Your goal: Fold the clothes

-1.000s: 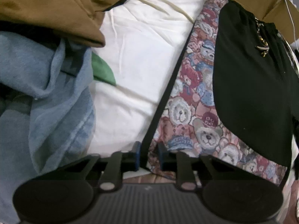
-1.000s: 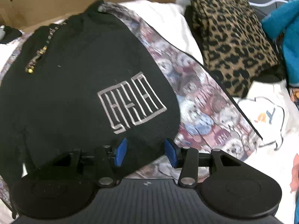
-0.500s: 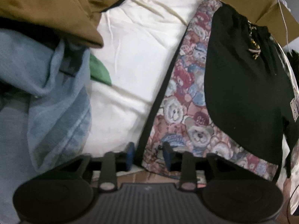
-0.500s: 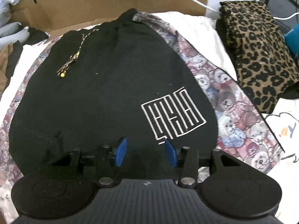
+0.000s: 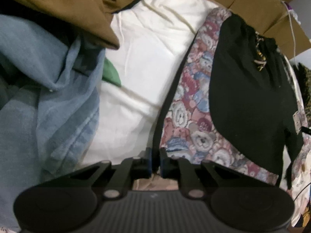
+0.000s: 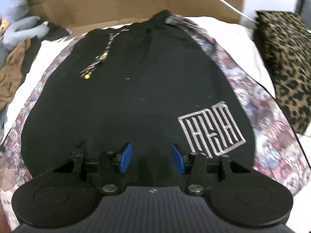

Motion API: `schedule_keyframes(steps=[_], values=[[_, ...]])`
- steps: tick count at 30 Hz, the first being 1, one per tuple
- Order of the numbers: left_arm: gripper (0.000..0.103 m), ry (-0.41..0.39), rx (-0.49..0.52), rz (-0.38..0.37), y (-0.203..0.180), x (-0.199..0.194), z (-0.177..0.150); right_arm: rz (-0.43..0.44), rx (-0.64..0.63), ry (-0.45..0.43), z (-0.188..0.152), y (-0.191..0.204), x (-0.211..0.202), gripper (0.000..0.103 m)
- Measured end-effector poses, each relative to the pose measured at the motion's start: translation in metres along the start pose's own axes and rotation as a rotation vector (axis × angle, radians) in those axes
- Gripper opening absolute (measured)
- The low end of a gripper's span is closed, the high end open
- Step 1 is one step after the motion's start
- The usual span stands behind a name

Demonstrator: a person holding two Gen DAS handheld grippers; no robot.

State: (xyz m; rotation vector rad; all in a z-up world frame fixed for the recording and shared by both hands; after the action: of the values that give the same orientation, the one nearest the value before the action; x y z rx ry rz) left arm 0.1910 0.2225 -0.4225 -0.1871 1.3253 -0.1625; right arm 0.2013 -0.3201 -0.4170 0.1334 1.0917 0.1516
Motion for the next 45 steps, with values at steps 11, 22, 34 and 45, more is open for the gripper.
schedule_keyframes(steps=[11,22,34,45], values=[[0.006,-0.06,-0.091,-0.175,-0.018,-0.016,0.012,0.205,-0.056,0.012,0.025,0.097,0.017,0.053],[0.006,-0.095,-0.135,-0.314,-0.037,-0.025,0.032,0.409,-0.17,0.033,0.025,0.226,0.032,0.053],[0.007,-0.039,-0.149,-0.445,-0.056,-0.025,0.038,0.598,-0.399,0.089,-0.007,0.353,0.019,0.053],[0.007,0.001,-0.188,-0.516,-0.069,-0.018,0.039,0.562,-0.396,0.097,-0.013,0.376,0.034,0.053]])
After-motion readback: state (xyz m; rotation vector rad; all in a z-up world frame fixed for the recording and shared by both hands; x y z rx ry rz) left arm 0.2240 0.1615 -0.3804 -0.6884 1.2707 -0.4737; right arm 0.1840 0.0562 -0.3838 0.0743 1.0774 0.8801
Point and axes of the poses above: each gripper's, at about its wrist camera, not at the fingertips, and x roughly the way its jaws point, y to its left, z to its top, the point moved 7 cm from there along x, roughly the way its jaws point, and after that the axes turned 1 degree about x, right-handed, at the moved point
